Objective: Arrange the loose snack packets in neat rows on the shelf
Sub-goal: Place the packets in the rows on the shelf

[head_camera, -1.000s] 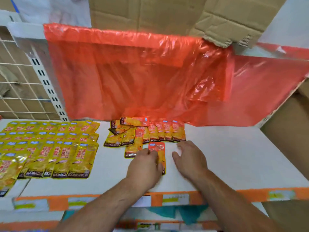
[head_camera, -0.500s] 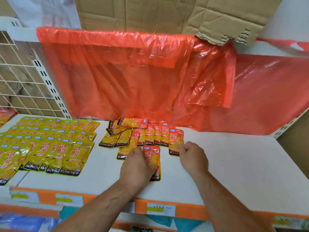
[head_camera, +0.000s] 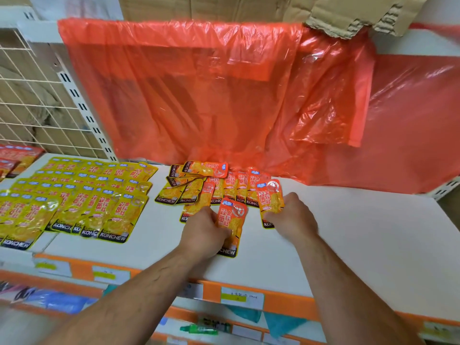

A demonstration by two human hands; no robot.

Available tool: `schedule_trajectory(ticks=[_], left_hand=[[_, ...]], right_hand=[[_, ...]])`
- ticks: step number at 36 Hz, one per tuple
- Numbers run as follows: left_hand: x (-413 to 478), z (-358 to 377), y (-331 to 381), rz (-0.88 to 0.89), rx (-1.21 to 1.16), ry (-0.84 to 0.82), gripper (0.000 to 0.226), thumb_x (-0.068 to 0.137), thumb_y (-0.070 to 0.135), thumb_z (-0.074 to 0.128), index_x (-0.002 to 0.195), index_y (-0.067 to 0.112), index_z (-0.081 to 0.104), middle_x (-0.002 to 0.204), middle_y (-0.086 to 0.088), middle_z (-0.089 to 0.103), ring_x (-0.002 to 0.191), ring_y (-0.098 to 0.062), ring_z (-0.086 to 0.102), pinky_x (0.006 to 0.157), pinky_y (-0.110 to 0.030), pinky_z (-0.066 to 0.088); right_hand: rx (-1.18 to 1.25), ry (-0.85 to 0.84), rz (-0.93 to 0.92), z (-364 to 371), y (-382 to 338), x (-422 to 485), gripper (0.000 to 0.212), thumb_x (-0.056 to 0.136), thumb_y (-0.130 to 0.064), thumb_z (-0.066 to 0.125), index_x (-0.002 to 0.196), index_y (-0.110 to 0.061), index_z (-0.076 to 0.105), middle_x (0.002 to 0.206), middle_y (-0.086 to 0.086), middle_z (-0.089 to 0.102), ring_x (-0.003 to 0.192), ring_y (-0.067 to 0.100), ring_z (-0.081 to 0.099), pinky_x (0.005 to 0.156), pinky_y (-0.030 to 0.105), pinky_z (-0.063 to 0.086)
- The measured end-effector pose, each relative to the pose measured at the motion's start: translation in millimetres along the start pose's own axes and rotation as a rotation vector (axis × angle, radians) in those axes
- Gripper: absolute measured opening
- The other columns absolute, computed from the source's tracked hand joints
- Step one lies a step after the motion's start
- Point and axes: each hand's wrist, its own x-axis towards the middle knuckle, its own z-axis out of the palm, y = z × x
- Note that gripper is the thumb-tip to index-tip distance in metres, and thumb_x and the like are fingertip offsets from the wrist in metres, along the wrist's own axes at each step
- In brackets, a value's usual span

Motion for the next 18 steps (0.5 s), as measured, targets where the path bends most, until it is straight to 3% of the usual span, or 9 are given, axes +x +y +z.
schedule_trajectory(ticks=[3, 6, 8, 11, 18], left_hand=[[2, -2, -5, -0.01, -0.048, 0.024, 0.014, 0.08, 0.017, 0.069, 0.086, 0.018, 0.057, 0.08, 0.005, 0.062, 0.077, -0.018, 0.058, 0.065, -0.028, 0.043], [1, -5, -8, -0.025, -0.14, 0.033, 0.012, 0.078, 0.008, 0.067, 0.084, 0.014, 0.059, 0.074, 0.004, 0.061, 0.073, -0.018, 0.059, 0.06, -0.027, 0.042], [0, -7, -9, -0.044, -0.201, 0.022, 0.016, 0.076, 0.007, 0.071, 0.082, 0.015, 0.058, 0.071, 0.004, 0.06, 0.068, -0.016, 0.057, 0.057, -0.025, 0.041], [-2, -11, -11, -0.074, -0.343, 0.011, 0.023, 0.075, 0.006, 0.076, 0.077, 0.017, 0.056, 0.066, 0.004, 0.057, 0.06, -0.016, 0.054, 0.055, -0.024, 0.041], [-16, -26, -31, -0.1, -0.525, 0.06, 0.02, 0.074, 0.003, 0.076, 0.074, 0.013, 0.059, 0.067, 0.0, 0.061, 0.059, -0.017, 0.056, 0.057, -0.025, 0.043]], right_hand=[[0.041, 0.003, -0.003, 0, 6, -1, 0.03, 0.078, -0.037, 0.069, 0.1, -0.021, 0.055, 0.092, -0.002, 0.064, 0.088, 0.028, 0.063, 0.071, 0.034, 0.05], [0.186, -0.02, -0.019, -2, 10, -2, 0.009, 0.08, -0.023, 0.067, 0.082, -0.016, 0.06, 0.08, 0.002, 0.066, 0.08, 0.028, 0.063, 0.071, 0.035, 0.051], [0.388, -0.093, -0.014, -5, 7, -9, 0.015, 0.081, -0.012, 0.069, 0.071, -0.014, 0.058, 0.065, 0.003, 0.061, 0.061, 0.023, 0.057, 0.061, 0.031, 0.044], [0.647, -0.276, -0.021, -9, -5, -30, 0.017, 0.087, -0.002, 0.067, 0.074, -0.008, 0.057, 0.054, 0.003, 0.058, 0.043, 0.014, 0.045, 0.045, 0.024, 0.033], [0.645, -0.409, -0.047, 11, -37, -67, 0.014, 0.089, -0.002, 0.065, 0.078, -0.006, 0.058, 0.053, 0.002, 0.059, 0.045, 0.015, 0.043, 0.044, 0.026, 0.031]])
